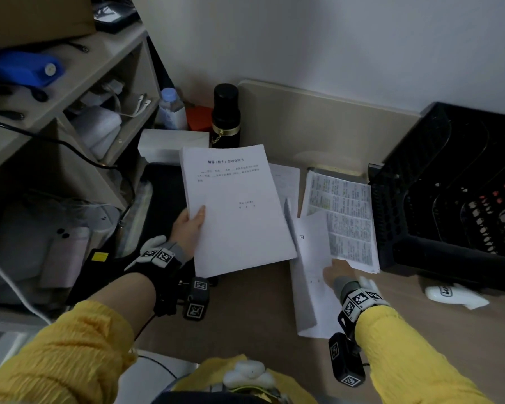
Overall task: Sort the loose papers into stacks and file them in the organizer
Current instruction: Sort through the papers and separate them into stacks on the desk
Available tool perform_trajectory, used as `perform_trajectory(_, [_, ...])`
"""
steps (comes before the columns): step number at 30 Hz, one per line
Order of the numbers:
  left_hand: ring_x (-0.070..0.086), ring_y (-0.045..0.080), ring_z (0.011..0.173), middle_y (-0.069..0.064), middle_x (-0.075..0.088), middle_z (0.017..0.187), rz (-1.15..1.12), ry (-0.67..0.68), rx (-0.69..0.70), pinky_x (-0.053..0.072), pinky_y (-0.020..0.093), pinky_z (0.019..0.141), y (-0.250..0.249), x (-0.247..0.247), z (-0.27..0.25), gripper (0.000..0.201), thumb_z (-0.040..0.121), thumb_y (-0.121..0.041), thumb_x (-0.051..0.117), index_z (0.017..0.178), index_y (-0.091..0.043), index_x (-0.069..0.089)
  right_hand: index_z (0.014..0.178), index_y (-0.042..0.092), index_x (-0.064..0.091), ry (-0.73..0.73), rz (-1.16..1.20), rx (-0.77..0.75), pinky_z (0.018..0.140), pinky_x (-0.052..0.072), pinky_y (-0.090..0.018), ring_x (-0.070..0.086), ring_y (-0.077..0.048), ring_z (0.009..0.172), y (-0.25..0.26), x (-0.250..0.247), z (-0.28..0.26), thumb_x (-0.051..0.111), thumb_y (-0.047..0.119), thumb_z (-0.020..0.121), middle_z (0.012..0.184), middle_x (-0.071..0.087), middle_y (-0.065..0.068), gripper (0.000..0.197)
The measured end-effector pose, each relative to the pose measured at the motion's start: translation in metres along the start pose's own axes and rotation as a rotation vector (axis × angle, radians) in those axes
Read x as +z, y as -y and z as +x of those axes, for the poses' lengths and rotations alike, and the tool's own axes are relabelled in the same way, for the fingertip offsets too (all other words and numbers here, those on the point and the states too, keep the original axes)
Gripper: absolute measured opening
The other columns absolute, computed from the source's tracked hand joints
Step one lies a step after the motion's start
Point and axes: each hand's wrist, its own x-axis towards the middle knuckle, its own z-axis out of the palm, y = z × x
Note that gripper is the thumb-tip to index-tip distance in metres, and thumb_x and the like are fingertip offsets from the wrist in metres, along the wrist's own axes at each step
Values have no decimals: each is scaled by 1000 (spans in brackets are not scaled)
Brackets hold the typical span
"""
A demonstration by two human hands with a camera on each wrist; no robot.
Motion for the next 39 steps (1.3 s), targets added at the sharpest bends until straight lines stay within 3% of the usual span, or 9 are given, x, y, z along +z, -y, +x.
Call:
perform_trajectory(8, [65,19,91,6,67,109,-62,59,10,52,41,89,-10,8,-2,13,95,-20,58,107,-17,61,122,3,60,101,194,-55,97,47,-37,57,-34,114,17,8,-15,45,9,91,125,61,-17,34])
perform_trajectory(12, [65,18,88,6,67,107,-71,66,-3,53,40,86,-5,9,-2,16,95,-19,58,110,-15,60,114,12,62,265,387,-55,76,54,-38,63,-31,93,25,22,-31,51,13,92,106,66,-15,25])
perform_trajectory(15, [65,19,89,7,66,110,-64,78,-12,53,39,85,-1,8,-2,17,95,-19,58,111,-15,60,124,0,57,346,355,-62,90,54,-40,63,-30,103,25,37,-37,56,12,92,120,63,-16,35])
perform_trajectory(19, [64,18,89,6,66,110,-48,89,-29,50,42,90,1,9,-4,25,96,-19,57,120,-13,58,132,4,52,379,266,-69,97,51,-41,58,-30,115,22,40,-40,56,17,91,130,58,-14,43])
perform_trajectory(23, [65,20,91,7,65,113,-29,110,-50,51,44,92,4,10,-5,22,96,-20,57,117,-17,59,126,8,55,411,224,-22,62,58,-29,64,-26,95,17,34,-40,56,15,92,117,64,-11,35])
perform_trajectory(30, [64,23,97,8,65,116,-8,122,-71,50,44,95,10,19,-8,28,95,-20,58,122,-14,58,124,6,54,505,197,30,64,54,-25,61,-14,66,11,33,-44,52,27,96,84,61,-3,35])
perform_trajectory(32, [64,24,99,7,65,116,5,123,-77,50,45,95,12,21,-8,25,95,-21,59,119,-16,59,123,9,51,542,187,36,62,53,-24,64,-13,66,11,33,-46,47,34,98,87,64,-3,36])
perform_trajectory(36, [64,22,94,7,66,110,24,136,-92,51,44,92,15,25,-10,21,94,-20,59,115,-16,60,129,6,51,570,120,63,62,46,-24,67,-23,99,3,25,-41,35,40,100,121,64,-11,48])
perform_trajectory(39, [64,20,89,4,67,103,46,147,-107,54,40,86,19,27,-12,25,94,-19,60,119,-14,59,133,4,48,420,250,54,64,47,-25,65,-21,79,-2,13,-28,37,21,101,111,68,-13,38])
